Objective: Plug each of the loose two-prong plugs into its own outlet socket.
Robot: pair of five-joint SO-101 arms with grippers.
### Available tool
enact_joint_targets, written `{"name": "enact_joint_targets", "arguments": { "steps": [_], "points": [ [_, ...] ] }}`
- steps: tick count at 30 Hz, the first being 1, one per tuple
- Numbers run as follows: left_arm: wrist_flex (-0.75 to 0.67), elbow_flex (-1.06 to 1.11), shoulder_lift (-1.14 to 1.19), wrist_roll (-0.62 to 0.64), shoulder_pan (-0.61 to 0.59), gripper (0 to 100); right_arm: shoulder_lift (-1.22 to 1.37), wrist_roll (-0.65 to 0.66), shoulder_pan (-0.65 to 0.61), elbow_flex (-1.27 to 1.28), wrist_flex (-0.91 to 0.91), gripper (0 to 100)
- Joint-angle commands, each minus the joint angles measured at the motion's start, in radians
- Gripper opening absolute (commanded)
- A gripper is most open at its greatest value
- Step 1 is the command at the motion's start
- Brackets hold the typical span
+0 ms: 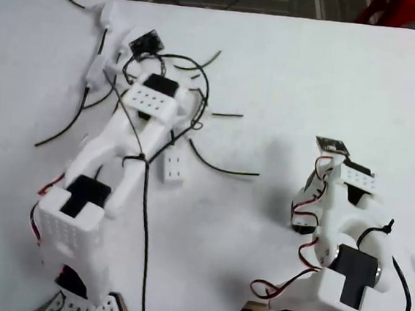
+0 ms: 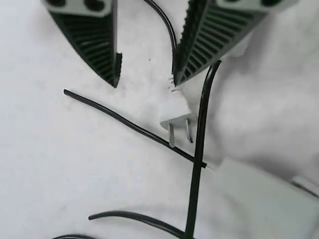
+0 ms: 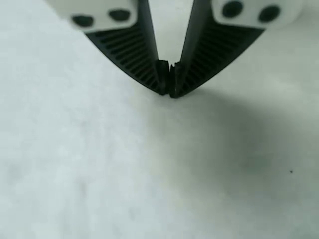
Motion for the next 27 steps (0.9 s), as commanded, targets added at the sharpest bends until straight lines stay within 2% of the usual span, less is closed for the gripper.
{"name": "enact_joint_targets", "arguments": {
  "steps": [1,5,11,24,27],
  "points": [
    [0.012,-0.063,0.027,0.008,-0.013,18,-0.005,-0.006,0.005,-0.005,-0.036,2.1],
    [0.038,-0.135,0.127,0.008,-0.035,18,-0.005,-0.006,0.005,-0.005,-0.036,2.1],
    [0.210,-0.377,0.278,0.020,-0.039,18,-0.005,-0.006,0.005,-0.005,-0.036,2.1],
    [0.430,-0.859,0.654,0.040,-0.088,18,-0.005,-0.006,0.005,-0.005,-0.036,2.1],
    [0.489,-0.976,0.713,0.038,-0.090,13,-0.005,-0.006,0.005,-0.005,-0.036,2.1]
  ]
}}
